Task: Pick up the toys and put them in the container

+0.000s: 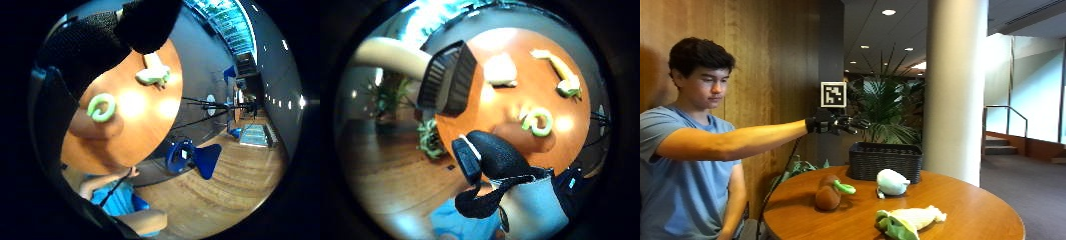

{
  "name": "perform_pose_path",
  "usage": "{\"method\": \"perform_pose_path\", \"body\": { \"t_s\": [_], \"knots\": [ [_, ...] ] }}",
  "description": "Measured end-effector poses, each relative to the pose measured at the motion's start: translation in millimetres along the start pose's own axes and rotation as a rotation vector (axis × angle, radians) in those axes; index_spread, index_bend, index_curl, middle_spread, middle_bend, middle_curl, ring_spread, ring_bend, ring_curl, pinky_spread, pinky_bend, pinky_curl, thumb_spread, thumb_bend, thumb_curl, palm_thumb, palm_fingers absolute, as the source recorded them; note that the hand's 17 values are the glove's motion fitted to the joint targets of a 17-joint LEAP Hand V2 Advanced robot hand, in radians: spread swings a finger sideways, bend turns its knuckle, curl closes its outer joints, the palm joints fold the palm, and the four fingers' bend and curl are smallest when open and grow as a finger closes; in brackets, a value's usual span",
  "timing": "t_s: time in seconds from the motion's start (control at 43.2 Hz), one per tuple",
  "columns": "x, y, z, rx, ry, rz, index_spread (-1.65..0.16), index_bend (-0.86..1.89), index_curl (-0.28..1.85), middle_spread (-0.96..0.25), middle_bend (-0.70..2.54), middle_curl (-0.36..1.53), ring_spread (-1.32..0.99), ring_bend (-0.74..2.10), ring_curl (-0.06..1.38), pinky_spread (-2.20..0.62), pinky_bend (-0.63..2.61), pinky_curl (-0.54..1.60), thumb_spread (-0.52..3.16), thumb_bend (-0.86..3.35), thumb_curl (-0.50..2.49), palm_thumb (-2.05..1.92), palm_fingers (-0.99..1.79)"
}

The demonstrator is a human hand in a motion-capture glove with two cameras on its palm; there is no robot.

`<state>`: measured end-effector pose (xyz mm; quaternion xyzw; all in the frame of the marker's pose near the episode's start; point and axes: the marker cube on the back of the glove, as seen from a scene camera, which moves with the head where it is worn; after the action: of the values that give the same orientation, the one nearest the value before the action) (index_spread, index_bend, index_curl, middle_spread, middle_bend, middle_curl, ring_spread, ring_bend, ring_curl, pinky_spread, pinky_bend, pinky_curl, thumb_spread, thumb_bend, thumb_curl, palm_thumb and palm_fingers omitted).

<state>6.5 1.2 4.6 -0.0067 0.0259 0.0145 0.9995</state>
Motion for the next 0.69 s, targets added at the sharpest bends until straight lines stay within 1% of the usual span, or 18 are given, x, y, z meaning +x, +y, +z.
{"method": "perform_pose_path", "body": {
  "t_s": [0.092, 0.162, 0.254, 0.301, 0.393, 0.486, 0.555, 0.601, 0.647, 0.694],
  "knots": [
    [0, 0, 6, -0.005, -0.031, 0.056, -0.17, 0.06, 0.01, 0.02, 0.13, 0.03, 0.00, 0.18, 0.02, 0.03, 0.89, 0.22, 0.58, -0.05, 0.03, -0.06, -0.02],
    [4, -2, 12, -0.004, -0.008, 0.141, -0.20, 0.08, 0.03, 0.02, 0.15, 0.06, 0.01, 0.21, 0.04, 0.04, 0.97, 0.27, 0.71, -0.05, 0.04, -0.06, -0.06],
    [-4, -4, 11, 0.001, -0.083, 0.174, -0.23, 0.09, 0.04, 0.02, 0.17, 0.08, 0.01, 0.23, 0.06, 0.04, 1.02, 0.30, 0.82, -0.05, 0.07, -0.07, -0.09],
    [0, -3, 12, 0.002, -0.059, 0.167, -0.24, 0.09, 0.05, 0.02, 0.17, 0.10, 0.01, 0.24, 0.08, 0.05, 1.04, 0.31, 0.87, -0.05, 0.08, -0.07, -0.10],
    [4, 0, 14, 0.006, 0.001, 0.104, -0.25, 0.10, 0.07, 0.02, 0.17, 0.12, 0.01, 0.26, 0.10, 0.05, 1.06, 0.32, 0.93, -0.06, 0.09, -0.07, -0.11],
    [-7, 0, 13, 0.002, -0.077, 0.154, -0.26, 0.10, 0.08, 0.03, 0.17, 0.14, 0.01, 0.27, 0.11, 0.05, 1.07, 0.32, 0.97, -0.06, 0.11, -0.07, -0.12],
    [-1, 4, 18, -0.005, -0.031, 0.166, -0.26, 0.10, 0.09, 0.03, 0.17, 0.16, 0.01, 0.28, 0.12, 0.05, 1.08, 0.33, 0.99, -0.06, 0.11, -0.07, -0.13],
    [2, 9, 23, -0.010, -0.014, 0.127, -0.26, 0.10, 0.10, 0.03, 0.16, 0.16, 0.01, 0.28, 0.13, 0.05, 1.08, 0.33, 1.00, -0.06, 0.12, -0.07, -0.13],
    [2, 16, 28, -0.015, -0.004, 0.049, -0.27, 0.10, 0.10, 0.03, 0.17, 0.17, 0.01, 0.28, 0.14, 0.06, 1.09, 0.33, 1.01, -0.06, 0.13, -0.08, -0.14],
    [3, 21, 35, -0.023, 0.021, 0.003, -0.26, 0.09, 0.11, 0.03, 0.16, 0.18, 0.01, 0.29, 0.14, 0.06, 1.09, 0.33, 1.01, -0.06, 0.13, -0.07, -0.15]
  ]
}}
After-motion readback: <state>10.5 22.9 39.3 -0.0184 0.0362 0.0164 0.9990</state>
